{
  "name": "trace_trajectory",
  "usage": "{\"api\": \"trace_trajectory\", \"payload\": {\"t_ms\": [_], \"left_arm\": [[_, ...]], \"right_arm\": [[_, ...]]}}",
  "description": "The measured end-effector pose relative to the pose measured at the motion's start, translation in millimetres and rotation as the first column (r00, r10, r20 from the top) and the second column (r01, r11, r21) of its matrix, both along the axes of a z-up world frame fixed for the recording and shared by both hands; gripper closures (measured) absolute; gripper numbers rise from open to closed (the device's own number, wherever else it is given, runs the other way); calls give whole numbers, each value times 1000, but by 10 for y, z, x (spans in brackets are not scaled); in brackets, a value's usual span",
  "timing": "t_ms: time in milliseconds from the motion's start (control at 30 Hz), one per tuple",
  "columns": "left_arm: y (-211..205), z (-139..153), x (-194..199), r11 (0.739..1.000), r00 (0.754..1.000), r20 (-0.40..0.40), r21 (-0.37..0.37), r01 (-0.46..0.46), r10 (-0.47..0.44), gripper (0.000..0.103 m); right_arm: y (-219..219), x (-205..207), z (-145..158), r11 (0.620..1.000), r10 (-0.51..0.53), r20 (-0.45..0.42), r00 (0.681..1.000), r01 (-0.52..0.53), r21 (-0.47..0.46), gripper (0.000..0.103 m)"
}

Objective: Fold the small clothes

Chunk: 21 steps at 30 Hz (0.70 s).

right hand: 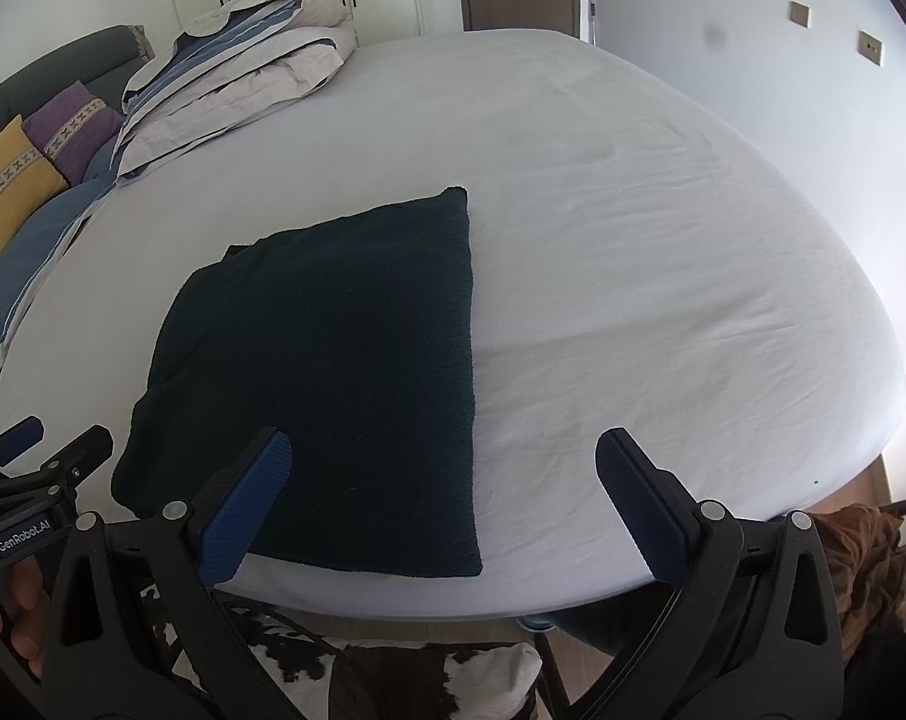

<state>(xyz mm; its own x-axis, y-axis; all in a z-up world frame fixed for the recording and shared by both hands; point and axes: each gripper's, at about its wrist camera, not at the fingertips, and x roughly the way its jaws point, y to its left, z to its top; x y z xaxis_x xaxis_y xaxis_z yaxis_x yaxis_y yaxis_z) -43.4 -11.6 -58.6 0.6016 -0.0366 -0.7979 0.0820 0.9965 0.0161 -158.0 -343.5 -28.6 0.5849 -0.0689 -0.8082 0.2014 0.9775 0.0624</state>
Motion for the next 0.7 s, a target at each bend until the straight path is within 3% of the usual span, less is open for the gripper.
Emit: {"api": "trace_trajectory", "payload": {"t_ms": [700], "left_arm": [[30, -25, -17, 1000, 1000, -3, -4, -1, 1, 0]], "right_arm": [[45, 21, -30, 1000, 18, -7, 1000, -18, -2, 0]]}}
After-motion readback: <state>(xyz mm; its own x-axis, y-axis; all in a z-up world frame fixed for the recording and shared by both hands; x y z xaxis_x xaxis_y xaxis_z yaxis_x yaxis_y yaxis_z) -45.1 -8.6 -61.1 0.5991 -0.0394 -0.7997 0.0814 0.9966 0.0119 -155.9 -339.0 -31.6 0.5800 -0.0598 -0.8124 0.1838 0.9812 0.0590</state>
